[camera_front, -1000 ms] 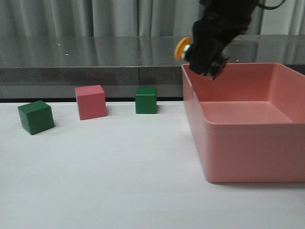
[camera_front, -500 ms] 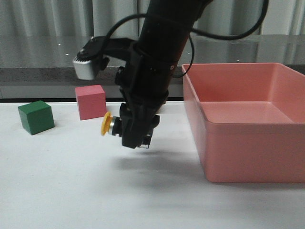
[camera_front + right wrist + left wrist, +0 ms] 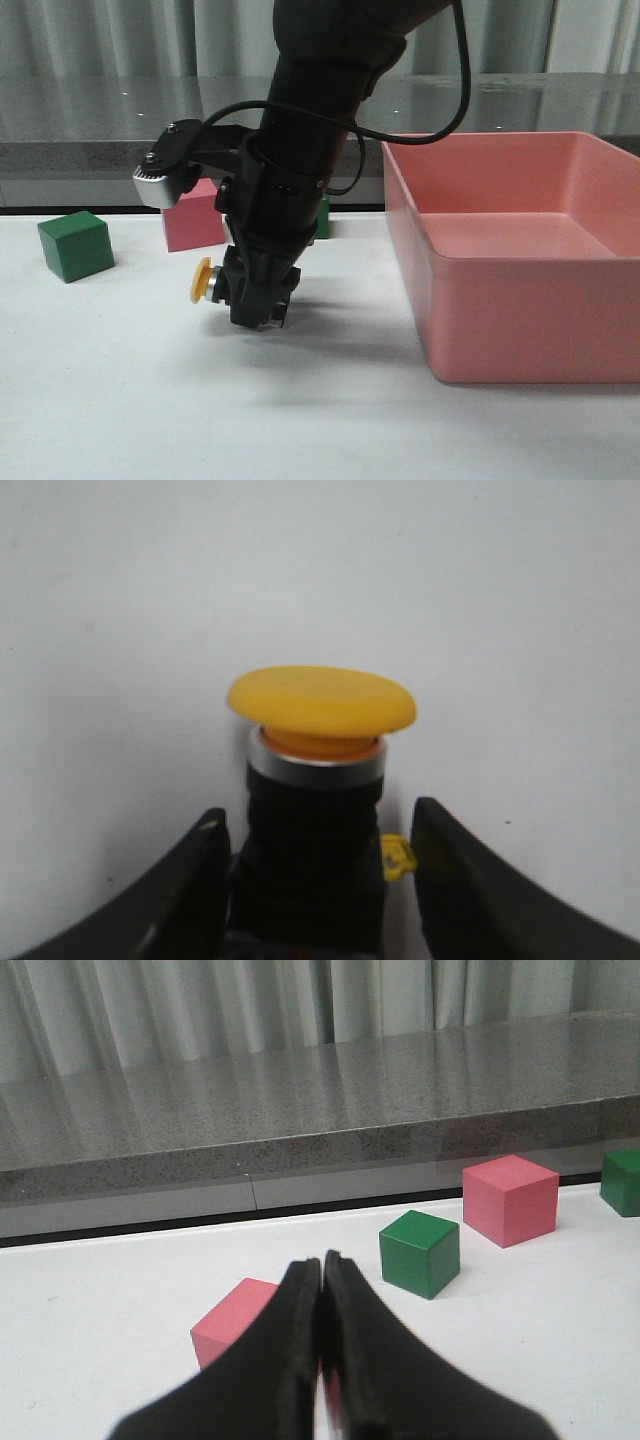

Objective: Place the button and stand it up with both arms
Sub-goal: 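Carry the button over the table and lay it on its side, then open the right gripper and raise it away from the button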

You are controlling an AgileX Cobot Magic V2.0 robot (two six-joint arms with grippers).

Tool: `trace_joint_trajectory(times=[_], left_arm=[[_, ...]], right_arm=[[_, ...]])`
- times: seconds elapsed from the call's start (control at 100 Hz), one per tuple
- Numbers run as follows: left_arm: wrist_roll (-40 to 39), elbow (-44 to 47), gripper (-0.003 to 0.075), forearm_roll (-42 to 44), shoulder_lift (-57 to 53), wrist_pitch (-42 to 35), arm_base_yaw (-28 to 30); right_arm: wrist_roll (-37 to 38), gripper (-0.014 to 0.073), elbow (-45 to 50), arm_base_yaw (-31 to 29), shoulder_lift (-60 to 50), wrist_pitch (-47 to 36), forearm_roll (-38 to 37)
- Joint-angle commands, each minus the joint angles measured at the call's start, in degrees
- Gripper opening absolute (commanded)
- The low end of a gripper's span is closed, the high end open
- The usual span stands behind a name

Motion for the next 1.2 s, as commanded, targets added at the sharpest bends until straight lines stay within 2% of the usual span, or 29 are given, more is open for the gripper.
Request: trace_joint_trajectory(times=[0.0, 0.2, 0.27, 0.42, 0.53, 0.59, 0.66, 0.73, 0.82, 0.85, 0.95, 1.03, 1.19], left_arm=[[-0.4, 2.6, -0.0019, -0.1, -1.8, -4.4, 0.1], [-0.4, 2.6, -0.0019, -0.1, -1.8, -4.4, 0.1], [-0.4, 2.6, -0.0019, -0.1, -1.8, -4.4, 0.1], [-0.4, 2.6, -0.0019, -0.1, -1.8, -4.4, 0.1], [-0.4, 2.6, -0.0019, -0.1, -1.8, -4.4, 0.1], [-0.4, 2.6, -0.0019, -0.1, -1.8, -4.4, 0.1], [-0.4, 2.6, -0.0019, -0.1, -1.8, -4.4, 0.1], [-0.4, 2.6, -0.0019, -0.1, -1.8, -4.4, 0.1], [-0.4, 2.6, -0.0019, -0.1, -1.8, -4.4, 0.1], [-0.4, 2.6, -0.0019, -0.1, -1.8, -4.4, 0.1], [-0.4, 2.6, -0.0020, -0.1, -1.8, -4.4, 0.1], [-0.4, 2.6, -0.0019, -0.1, -1.8, -4.4, 0.1], [-0.4, 2.6, -0.0019, -0.1, -1.8, -4.4, 0.1]], right_arm=[[-0.7, 0.0064, -2.0, 0.0, -3.6, -0.5, 0.9], [-0.6, 0.0510, -2.0, 0.0, -3.6, -0.5, 1.9], [-0.6, 0.0612, -2.0, 0.0, -3.7, -1.0, 2.2], [1.0, 0.0589, -3.9, 0.0, -4.5, 0.0, 2.2], [4.9, 0.0587, -6.6, -0.3, -7.0, 2.0, 2.2], [7.0, 0.0551, -7.9, -0.8, -9.2, 2.6, 2.2], [9.0, 0.0430, -8.5, -1.8, -12.0, 3.0, 2.2], [10.0, 0.0232, -8.5, -3.1, -15.1, 3.8, 2.2], [10.2, -0.0074, -8.5, -5.5, -18.8, 7.4, 2.2], [10.6, -0.0127, -8.4, -6.4, -19.9, 8.7, 2.3], [14.4, -0.0113, -7.3, -9.9, -23.5, 11.5, 2.5], [18.3, -0.0113, -3.9, -13.2, -27.4, 10.7, 2.5], [23.3, -0.0113, 9.8, -20.2, -37.9, -1.4, 2.5]])
